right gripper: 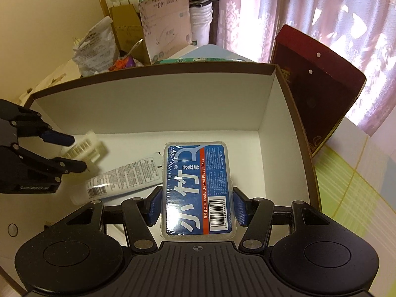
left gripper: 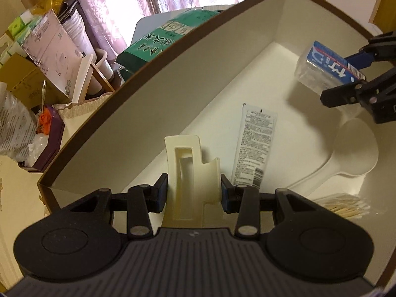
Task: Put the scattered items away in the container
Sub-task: 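Lower and open the left tool to drop the clip while the right tool releases the floss box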
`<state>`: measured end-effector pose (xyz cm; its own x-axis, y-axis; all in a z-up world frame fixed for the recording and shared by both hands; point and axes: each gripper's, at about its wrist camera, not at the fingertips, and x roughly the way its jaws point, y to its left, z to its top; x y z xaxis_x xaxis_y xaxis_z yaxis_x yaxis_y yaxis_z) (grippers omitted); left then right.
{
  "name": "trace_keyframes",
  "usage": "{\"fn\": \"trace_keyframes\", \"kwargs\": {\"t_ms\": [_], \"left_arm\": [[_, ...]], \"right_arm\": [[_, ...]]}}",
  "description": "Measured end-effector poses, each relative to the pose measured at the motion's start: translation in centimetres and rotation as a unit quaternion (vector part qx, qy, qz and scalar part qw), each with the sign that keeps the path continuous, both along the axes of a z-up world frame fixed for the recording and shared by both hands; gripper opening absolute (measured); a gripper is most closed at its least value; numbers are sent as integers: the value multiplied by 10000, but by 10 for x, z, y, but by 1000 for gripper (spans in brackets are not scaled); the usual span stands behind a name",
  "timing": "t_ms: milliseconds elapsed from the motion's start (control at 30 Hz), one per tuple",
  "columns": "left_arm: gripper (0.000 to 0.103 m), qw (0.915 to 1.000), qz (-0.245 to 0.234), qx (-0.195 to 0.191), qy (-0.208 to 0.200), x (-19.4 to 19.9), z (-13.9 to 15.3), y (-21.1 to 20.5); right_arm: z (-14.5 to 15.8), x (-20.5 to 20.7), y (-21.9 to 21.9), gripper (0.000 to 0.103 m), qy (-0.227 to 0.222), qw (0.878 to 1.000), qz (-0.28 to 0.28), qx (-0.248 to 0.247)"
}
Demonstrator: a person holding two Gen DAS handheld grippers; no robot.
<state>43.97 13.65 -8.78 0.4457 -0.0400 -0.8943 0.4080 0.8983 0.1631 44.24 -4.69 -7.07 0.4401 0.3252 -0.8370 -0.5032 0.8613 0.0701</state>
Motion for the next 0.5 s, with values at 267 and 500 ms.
{"fn": "trace_keyframes", "kwargs": {"t_ms": [267,500], "left_arm": [[48,9999,87,-64,-119,2,8,6],[50,9997,97,-127,-170,0,14,6]], "right_arm": [[-4,7,5,60,-53,9998,96,-173],[-8,4,12,86,-294,9980,474,-283]]}}
